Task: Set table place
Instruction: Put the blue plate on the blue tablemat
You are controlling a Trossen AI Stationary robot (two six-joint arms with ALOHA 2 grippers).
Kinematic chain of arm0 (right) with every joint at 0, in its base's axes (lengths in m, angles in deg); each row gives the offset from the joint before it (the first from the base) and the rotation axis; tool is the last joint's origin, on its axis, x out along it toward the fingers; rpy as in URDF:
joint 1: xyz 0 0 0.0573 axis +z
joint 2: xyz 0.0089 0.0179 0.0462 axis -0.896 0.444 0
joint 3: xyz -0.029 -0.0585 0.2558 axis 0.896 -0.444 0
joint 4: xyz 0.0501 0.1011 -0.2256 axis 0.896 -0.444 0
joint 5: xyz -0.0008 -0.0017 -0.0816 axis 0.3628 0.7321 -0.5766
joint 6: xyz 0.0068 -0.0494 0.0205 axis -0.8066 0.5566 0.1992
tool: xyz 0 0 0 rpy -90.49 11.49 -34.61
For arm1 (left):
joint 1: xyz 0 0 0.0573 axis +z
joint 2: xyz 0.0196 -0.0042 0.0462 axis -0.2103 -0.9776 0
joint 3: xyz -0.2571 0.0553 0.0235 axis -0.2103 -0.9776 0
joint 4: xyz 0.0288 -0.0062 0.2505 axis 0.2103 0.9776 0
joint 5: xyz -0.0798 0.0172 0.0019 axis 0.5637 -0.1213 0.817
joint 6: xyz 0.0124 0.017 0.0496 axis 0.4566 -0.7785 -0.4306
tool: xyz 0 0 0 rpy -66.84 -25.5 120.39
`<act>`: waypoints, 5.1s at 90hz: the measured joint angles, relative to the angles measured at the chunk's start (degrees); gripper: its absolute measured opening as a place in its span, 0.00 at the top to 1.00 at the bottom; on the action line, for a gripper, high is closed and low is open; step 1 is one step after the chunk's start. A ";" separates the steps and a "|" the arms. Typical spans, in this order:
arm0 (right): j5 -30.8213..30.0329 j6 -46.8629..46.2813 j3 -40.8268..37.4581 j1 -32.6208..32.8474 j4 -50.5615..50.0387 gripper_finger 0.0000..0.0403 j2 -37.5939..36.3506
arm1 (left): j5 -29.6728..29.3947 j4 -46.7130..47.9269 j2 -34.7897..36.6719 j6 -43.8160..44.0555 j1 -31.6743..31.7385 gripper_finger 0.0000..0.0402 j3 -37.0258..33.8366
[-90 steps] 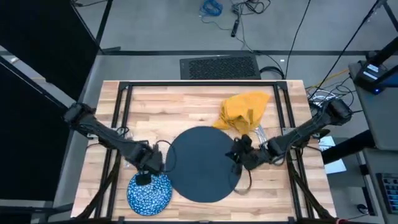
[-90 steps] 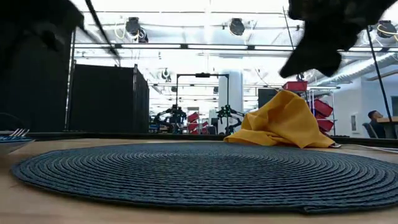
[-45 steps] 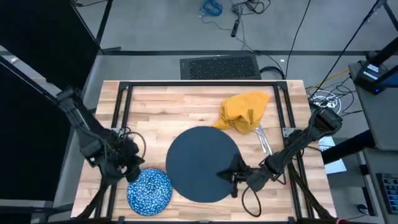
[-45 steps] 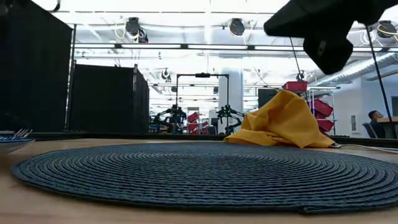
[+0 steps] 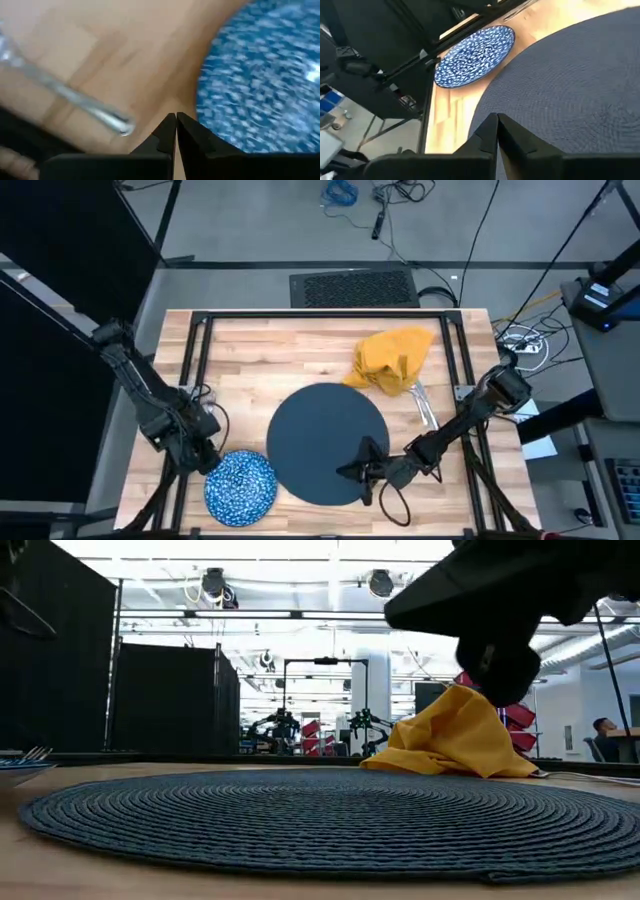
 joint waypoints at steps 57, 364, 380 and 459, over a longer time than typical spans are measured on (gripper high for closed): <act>1.59 1.19 2.13 -1.23 -0.20 0.55 0.56 | -2.69 -3.91 -1.80 3.31 0.11 0.70 0.00; 0.82 -15.18 2.06 -3.37 -6.01 0.50 0.52 | -6.05 0.29 -1.62 4.54 13.14 1.00 1.99; 0.81 -14.07 2.05 -3.39 -5.95 0.50 0.52 | -4.72 0.12 1.22 22.01 3.56 1.00 2.01; 1.33 -11.94 2.09 -2.89 -5.79 0.50 0.52 | 13.12 -13.42 -17.48 36.29 -8.15 1.00 2.01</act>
